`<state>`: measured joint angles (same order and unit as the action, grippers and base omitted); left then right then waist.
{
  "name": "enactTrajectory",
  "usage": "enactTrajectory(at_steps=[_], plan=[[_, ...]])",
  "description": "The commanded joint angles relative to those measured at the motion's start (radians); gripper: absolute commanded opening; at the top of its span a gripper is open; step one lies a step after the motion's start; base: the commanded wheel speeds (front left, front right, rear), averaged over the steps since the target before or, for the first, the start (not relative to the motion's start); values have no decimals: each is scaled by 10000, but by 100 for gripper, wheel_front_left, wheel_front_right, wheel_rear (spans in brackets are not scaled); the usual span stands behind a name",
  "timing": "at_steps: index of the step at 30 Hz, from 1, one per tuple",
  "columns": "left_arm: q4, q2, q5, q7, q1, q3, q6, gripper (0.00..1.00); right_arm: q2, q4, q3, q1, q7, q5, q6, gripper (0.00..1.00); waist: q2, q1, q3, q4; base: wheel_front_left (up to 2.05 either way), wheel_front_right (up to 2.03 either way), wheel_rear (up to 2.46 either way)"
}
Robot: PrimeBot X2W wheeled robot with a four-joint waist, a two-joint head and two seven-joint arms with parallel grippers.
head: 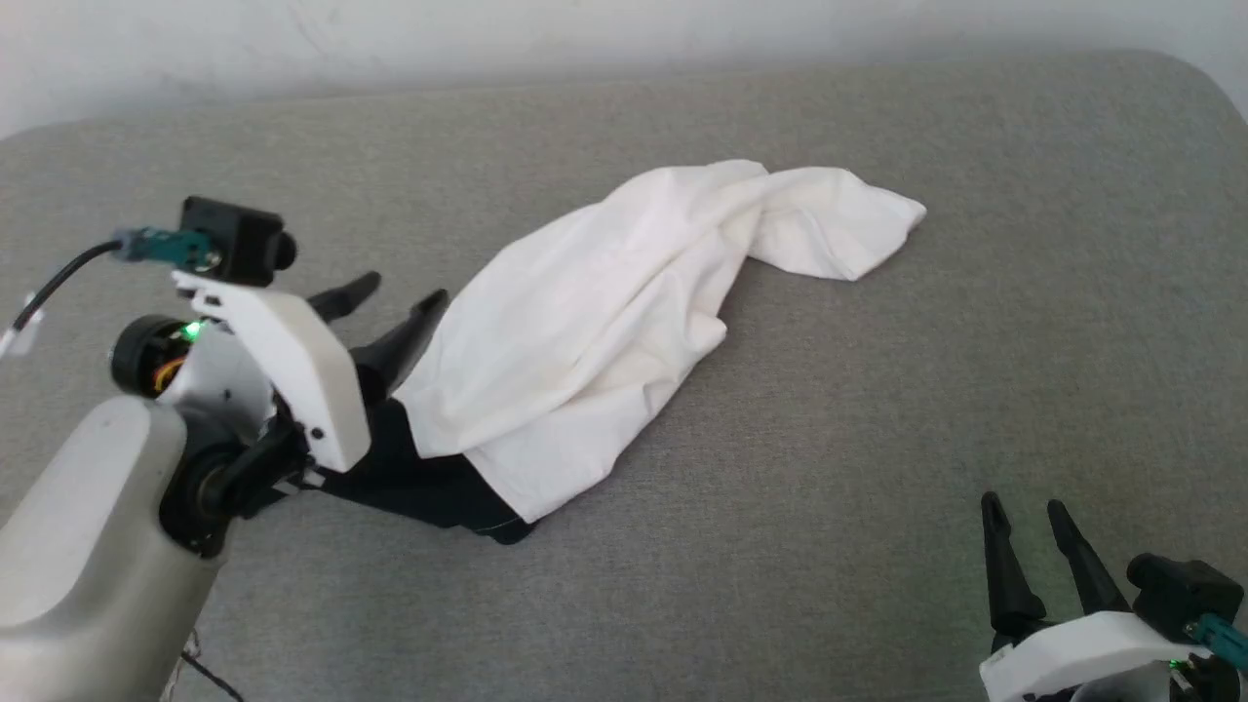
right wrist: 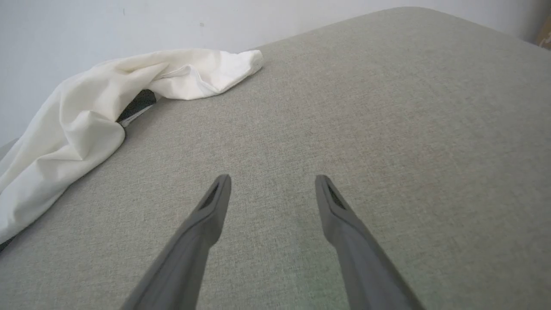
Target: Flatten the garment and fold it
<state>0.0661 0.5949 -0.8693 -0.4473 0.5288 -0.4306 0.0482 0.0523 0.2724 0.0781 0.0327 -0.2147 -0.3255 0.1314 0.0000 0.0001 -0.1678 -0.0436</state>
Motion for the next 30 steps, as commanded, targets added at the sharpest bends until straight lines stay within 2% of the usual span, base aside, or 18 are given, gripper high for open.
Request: enactTrajectory(at_steps=[1, 6, 13, 21, 26, 27, 28, 30], plan=[[164, -82, -182, -250, 255, -93, 97, 100, -20, 21, -6, -163, -68, -8, -7, 100, 0, -1, -363, -382, 0, 0, 0], [768, -124, -457, -1081, 762, -340, 196, 100, -20, 59, -132, -351, -149, -73, -7, 100, 0, -1, -849, -875, 0, 0, 0], [1688, 208, -75, -1257, 737, -562, 100, 100, -20, 108, -234, -513, -273, -142, -7, 100, 0, -1, -1386, -1441, 0, 0, 0], [2552, 225, 82, -1507, 501, -834, -147, 100, -20, 102, -267, -589, -347, -148, -7, 100, 0, -1, -1598, -1582, 0, 0, 0], [2785, 120, 115, -1263, 466, -896, -47, 100, -20, 96, -257, -680, -362, -143, -7, 100, 0, -1, -1677, -1497, 0, 0, 0], [2788, 120, 168, -1115, 485, -908, 29, 47, -20, 93, -240, -700, -364, -135, -7, 100, 0, -1, -1689, -1470, 0, 0, 0], [2805, 101, 193, -970, 499, -912, 98, 0, -20, 92, -218, -719, -365, -124, -7, 100, 0, -1, -1692, -1443, 0, 0, 0], [2853, 39, 103, -859, 500, -932, 254, 0, -20, 102, -156, -741, -368, -104, -7, 100, 0, -1, -1656, -1367, 0, 0, 0]])
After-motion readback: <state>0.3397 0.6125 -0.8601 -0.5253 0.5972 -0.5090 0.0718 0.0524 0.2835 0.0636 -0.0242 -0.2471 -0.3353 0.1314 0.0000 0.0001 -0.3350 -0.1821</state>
